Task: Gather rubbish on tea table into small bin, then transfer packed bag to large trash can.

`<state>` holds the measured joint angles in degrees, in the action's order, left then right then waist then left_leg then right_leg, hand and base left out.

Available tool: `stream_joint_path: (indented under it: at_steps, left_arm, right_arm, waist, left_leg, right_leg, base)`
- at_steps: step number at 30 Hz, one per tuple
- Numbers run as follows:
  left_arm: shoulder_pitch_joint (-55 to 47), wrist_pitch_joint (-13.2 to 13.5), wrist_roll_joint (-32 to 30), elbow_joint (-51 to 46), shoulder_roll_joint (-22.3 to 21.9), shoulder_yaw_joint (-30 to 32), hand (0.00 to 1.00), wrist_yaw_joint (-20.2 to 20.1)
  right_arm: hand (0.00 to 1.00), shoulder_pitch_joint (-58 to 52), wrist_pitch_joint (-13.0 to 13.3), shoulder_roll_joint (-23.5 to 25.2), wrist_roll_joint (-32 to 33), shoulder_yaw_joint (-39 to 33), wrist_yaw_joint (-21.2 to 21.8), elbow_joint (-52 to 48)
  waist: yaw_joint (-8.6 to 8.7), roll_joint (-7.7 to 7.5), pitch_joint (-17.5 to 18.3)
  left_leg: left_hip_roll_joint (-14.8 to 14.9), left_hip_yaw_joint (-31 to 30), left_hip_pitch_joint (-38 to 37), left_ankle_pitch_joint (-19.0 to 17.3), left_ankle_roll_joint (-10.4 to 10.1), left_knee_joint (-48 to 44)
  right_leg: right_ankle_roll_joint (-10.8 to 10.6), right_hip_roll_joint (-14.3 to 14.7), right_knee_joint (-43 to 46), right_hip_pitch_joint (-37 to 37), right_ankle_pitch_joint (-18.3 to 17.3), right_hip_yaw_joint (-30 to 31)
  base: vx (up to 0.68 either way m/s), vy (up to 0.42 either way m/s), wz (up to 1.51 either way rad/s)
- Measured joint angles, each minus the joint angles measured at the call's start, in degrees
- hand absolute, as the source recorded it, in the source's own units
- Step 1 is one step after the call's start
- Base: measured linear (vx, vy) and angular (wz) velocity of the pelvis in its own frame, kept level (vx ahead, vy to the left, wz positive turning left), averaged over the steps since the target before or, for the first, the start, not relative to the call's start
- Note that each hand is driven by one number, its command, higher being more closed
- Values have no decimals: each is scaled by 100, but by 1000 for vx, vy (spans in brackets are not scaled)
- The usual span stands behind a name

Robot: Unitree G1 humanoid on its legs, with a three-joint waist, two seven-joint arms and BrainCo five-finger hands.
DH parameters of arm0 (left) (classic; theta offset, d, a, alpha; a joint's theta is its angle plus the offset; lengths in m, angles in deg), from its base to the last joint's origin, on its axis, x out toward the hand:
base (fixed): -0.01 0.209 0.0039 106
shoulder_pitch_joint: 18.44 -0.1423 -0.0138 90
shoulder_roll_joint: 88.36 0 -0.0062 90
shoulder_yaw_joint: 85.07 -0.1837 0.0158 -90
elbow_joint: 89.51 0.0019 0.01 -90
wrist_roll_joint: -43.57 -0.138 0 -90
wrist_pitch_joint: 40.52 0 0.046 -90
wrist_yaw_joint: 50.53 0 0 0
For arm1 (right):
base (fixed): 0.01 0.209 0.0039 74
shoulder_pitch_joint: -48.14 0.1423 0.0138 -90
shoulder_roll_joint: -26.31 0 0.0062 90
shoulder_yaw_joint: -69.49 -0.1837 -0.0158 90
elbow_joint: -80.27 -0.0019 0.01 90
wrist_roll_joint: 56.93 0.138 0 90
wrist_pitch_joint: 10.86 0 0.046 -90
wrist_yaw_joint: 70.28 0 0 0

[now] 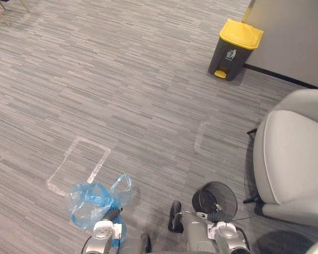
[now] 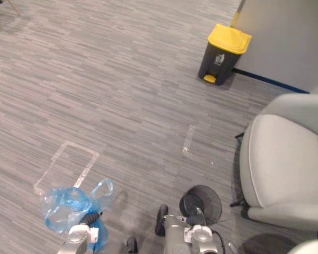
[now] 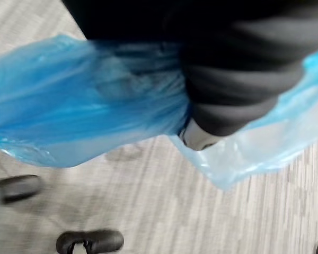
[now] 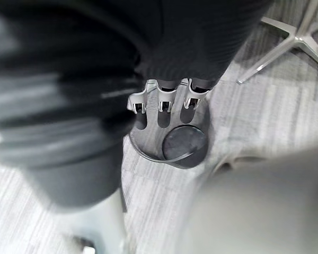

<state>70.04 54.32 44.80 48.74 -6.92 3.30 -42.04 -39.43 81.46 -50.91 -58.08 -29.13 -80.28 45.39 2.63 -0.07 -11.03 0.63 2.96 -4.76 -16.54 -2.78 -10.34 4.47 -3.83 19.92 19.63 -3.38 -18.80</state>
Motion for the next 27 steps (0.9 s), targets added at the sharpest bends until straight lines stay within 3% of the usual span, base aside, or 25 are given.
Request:
stream_joint_path:
  at_steps: [1,2,3,4,5,7,8,10,11,12,13,14,15,17,19,20,21,22,23,24,25,27]
  left_arm:
    - [25,-6,0,6,-30,1,100,1]
    - [97,-17,-1,6,-172,25,100,0]
    - [-23,-10,-4,-77,-302,114,100,-4]
    - [-152,1,-6,-185,-317,176,100,-21]
    - [-281,5,-5,-402,-529,336,100,-40]
    - [-320,-9,-4,-472,-529,456,100,-74]
    - [-256,-10,-1,-532,-522,514,100,-98]
    - [-239,-11,-1,-570,-553,502,100,-106]
    - [-224,-12,-2,-574,-597,509,100,-109]
    - [-189,-13,-3,-554,-609,509,100,-110]
    - [-165,-12,-3,-538,-614,504,100,-110]
    - [-161,-3,-3,-479,-673,489,100,-105]
    - [-96,-10,-4,-303,-634,460,100,-103]
    - [-37,-14,-6,-239,-516,458,100,-93]
    - [-29,-16,-7,-237,-480,439,100,-97]
    - [-55,-19,-6,-228,-461,396,100,-91]
    - [-160,-22,-4,-226,-405,281,100,-96]
    - [-190,-27,-5,-221,-338,204,100,-96]
    - [-196,-34,-5,-193,-258,165,100,-89]
    - [-162,-34,0,-161,-208,167,100,-83]
    - [-125,-47,0,-139,-155,173,100,-70]
    - [-122,-51,0,-139,-114,182,100,8]
  right_arm:
    - [0,33,1,-15,-1,-45,1,-13]
    - [0,33,8,-57,0,-134,12,-61]
    - [0,-45,-12,-46,3,-123,24,-86]
    - [0,-154,-17,21,5,-67,22,-178]
    - [0,-315,-6,90,5,6,36,-448]
    - [0,-196,-6,174,8,53,39,-483]
    - [0,-115,-6,325,16,93,37,-532]
    - [0,-102,-7,422,22,100,34,-601]
    - [0,-51,-6,473,40,82,10,-711]
    - [0,-25,-3,490,117,47,-7,-703]
    - [0,-25,-2,481,117,25,-11,-694]
    - [0,-65,-7,311,118,-27,-25,-660]
    - [0,-20,-23,267,116,-20,-30,-456]
    - [0,-87,-57,350,113,-21,-22,-449]
    - [0,-95,-58,375,113,-18,-11,-452]
    - [0,-87,-56,388,112,-8,-5,-452]
    - [0,-83,-55,413,109,8,-3,-449]
    - [0,-78,-56,432,108,70,0,-449]
    - [0,-107,-57,448,106,167,2,-441]
    - [0,-109,-66,442,106,221,2,-396]
    - [0,-85,-69,433,104,232,0,-356]
    - [0,-10,-63,366,102,293,0,-257]
  waist:
    - [6,5,-5]
    - [73,-7,-81]
    - [53,114,-58]
    - [31,31,-39]
    - [-85,331,55]
    - [-214,277,23]
    - [-315,98,-74]
    - [-463,-21,-82]
    - [-524,-86,-115]
    - [-542,-147,-141]
    - [-543,-150,-141]
    - [-548,-13,-80]
    - [-570,-30,-57]
    - [-535,-245,39]
    - [-601,-264,47]
    - [-592,-268,41]
    - [-591,-242,22]
    - [-567,-224,16]
    - [-484,-218,16]
    - [-464,-224,1]
    - [-443,-193,-39]
    - [-361,-147,-75]
  left_leg:
    - [-6,-12,-20,126,-192,-35]
    - [-102,-3,-122,381,-347,-319]
    - [74,144,-79,342,-398,-1228]
    - [100,299,116,386,-469,-2010]
    - [726,698,910,324,-388,-4051]
    - [1010,937,1421,166,-169,-4806]
    - [1125,1005,1863,47,23,-4879]
    - [1190,958,2282,-74,90,-4464]
    - [1128,808,2489,-119,61,-3713]
    - [926,569,2607,-10,-63,-2715]
    - [865,469,2618,103,-114,-2351]
    - [777,28,2529,820,-296,-937]
    - [703,-19,2523,1499,-254,-1031]
    - [472,192,2470,1102,-155,-1177]
    - [409,488,2303,693,7,-1452]
    - [378,650,2103,505,68,-1469]
    - [345,855,1735,308,135,-1412]
    - [324,951,1474,216,158,-1350]
    - [300,1057,1165,125,197,-1176]
    - [282,1098,959,114,214,-1007]
    - [288,1149,666,110,222,-729]
    - [343,1188,290,106,223,-342]
  right_leg:
    - [16,-50,165,8,-103,-9]
    - [104,-263,973,147,-399,-244]
    - [-158,-70,533,-168,-445,-256]
    - [64,-38,52,-515,-409,-378]
    - [215,423,-288,-1015,-598,-143]
    - [229,555,-449,-1291,-667,86]
    - [206,557,-643,-1625,-690,361]
    - [178,510,-903,-1957,-679,656]
    - [119,391,-990,-2171,-712,866]
    - [-84,211,-1047,-2334,-826,1052]
    - [-167,170,-1049,-2372,-872,1100]
    - [-478,171,-1062,-2467,-1053,1292]
    - [-764,36,-1037,-2590,-1262,1563]
    - [-760,-273,-865,-2531,-1234,1706]
    - [-798,-470,-215,-2364,-1221,1953]
    - [-930,-564,350,-2164,-1179,2073]
    - [-1338,-679,1426,-1779,-948,2198]
    - [-1525,-702,2260,-1413,-978,2228]
    - [-1345,-710,3021,-941,-1089,2006]
    - [-1162,-700,3200,-653,-1227,1778]
    - [-946,-665,3064,-348,-1347,1370]
    - [-808,-502,2379,-23,-1391,874]
  base:
    - [469,-95,27]
    - [482,-160,28]
    - [420,-163,27]
    - [449,-187,-33]
    - [428,-72,-57]
    - [543,18,-85]
    - [579,51,-106]
    - [463,94,-100]
    - [450,216,-92]
    - [444,249,-83]
    - [440,303,-69]
    - [420,362,-72]
    - [499,432,-67]
    - [374,317,-35]
    - [415,309,-56]
    - [471,338,-86]
    - [374,242,-76]
    - [452,235,-58]
    - [447,156,-28]
    - [463,76,-15]
    - [318,24,-13]
    - [394,-20,-11]
